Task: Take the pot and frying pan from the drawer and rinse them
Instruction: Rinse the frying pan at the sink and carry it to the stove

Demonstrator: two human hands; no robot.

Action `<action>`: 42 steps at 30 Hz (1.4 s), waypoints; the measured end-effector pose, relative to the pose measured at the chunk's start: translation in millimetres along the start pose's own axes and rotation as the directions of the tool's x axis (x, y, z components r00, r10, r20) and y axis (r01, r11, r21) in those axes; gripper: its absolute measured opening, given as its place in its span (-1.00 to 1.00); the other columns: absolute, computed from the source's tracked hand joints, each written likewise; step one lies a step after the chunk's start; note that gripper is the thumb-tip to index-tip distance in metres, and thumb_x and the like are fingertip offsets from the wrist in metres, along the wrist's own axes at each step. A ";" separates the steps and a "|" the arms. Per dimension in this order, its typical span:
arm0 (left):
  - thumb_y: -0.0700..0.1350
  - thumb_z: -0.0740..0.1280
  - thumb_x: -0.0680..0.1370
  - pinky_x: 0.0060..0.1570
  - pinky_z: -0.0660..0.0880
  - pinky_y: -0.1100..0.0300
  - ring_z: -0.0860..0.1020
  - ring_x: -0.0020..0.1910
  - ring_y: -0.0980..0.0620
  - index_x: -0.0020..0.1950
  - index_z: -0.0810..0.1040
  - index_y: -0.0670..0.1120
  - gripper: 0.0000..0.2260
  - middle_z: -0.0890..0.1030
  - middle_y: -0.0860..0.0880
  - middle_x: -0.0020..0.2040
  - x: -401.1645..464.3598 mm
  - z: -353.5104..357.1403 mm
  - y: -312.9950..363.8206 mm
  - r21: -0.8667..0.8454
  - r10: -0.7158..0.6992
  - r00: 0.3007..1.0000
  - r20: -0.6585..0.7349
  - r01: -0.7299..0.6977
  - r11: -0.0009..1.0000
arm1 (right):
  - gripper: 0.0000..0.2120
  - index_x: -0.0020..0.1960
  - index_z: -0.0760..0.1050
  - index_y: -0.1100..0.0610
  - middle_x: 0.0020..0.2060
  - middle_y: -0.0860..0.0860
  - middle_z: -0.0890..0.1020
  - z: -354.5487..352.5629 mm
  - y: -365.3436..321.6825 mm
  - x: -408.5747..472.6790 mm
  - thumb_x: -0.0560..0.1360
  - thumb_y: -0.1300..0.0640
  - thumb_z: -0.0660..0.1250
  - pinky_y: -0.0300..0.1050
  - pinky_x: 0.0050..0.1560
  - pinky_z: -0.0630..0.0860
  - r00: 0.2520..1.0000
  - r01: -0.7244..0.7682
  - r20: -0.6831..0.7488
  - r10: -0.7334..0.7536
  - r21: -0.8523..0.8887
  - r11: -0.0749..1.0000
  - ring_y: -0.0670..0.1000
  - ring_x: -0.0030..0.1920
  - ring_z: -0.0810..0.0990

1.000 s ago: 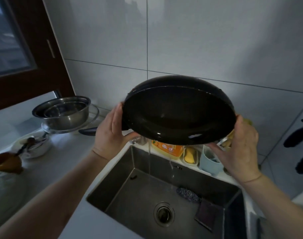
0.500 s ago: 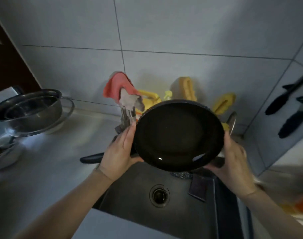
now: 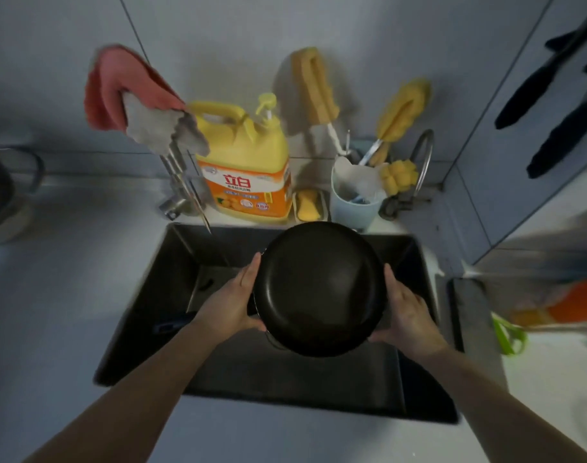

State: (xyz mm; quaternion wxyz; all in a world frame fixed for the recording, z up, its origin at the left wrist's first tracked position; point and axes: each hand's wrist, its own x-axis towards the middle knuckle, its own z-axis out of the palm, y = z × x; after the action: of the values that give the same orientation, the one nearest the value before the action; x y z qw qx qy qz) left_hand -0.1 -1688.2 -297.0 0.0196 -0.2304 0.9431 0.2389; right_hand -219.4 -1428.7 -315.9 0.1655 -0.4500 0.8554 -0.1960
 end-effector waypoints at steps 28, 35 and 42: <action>0.03 0.59 0.25 0.35 0.32 0.14 0.30 0.43 -0.03 0.54 -0.29 0.10 0.21 0.17 0.02 0.53 31.3 163.0 -92.1 -0.034 -0.223 0.881 0.417 0.260 0.965 | 0.37 0.47 -0.48 -0.01 0.56 0.00 0.06 153.0 83.4 40.5 0.23 -0.01 0.64 -0.11 0.49 0.20 0.858 -0.269 0.479 0.185 0.112 0.957 0.05 0.54 0.14; 0.03 0.58 0.25 0.34 0.35 0.10 0.32 0.43 -0.04 0.54 -0.32 0.11 0.21 0.19 -0.01 0.53 26.5 171.8 -96.7 -0.011 -0.230 0.879 0.418 0.258 0.966 | 0.44 0.32 -0.65 -0.19 0.56 0.02 0.07 161.9 90.9 37.1 0.19 -0.10 0.64 -0.11 0.50 0.20 0.886 -0.178 0.446 0.124 0.082 0.981 0.05 0.53 0.16; 0.04 0.49 0.43 0.37 0.24 0.16 0.29 0.45 -0.09 0.55 0.12 -0.10 -0.18 0.27 -0.14 0.50 31.0 130.9 -94.5 -0.083 -0.452 0.831 0.324 0.501 0.862 | 0.37 0.44 -0.46 -0.01 0.54 0.08 0.17 157.6 90.5 36.5 0.16 -0.15 0.61 -0.15 0.46 0.24 0.894 -0.154 0.436 0.109 0.071 0.985 0.06 0.51 0.23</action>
State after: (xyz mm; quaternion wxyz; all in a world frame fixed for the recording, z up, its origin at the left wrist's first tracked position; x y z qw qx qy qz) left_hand 4.7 -1714.9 -459.2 0.1990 -0.4215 0.8189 0.3348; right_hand -230.5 -1441.7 -500.4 0.3860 -0.4141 0.8149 -0.1242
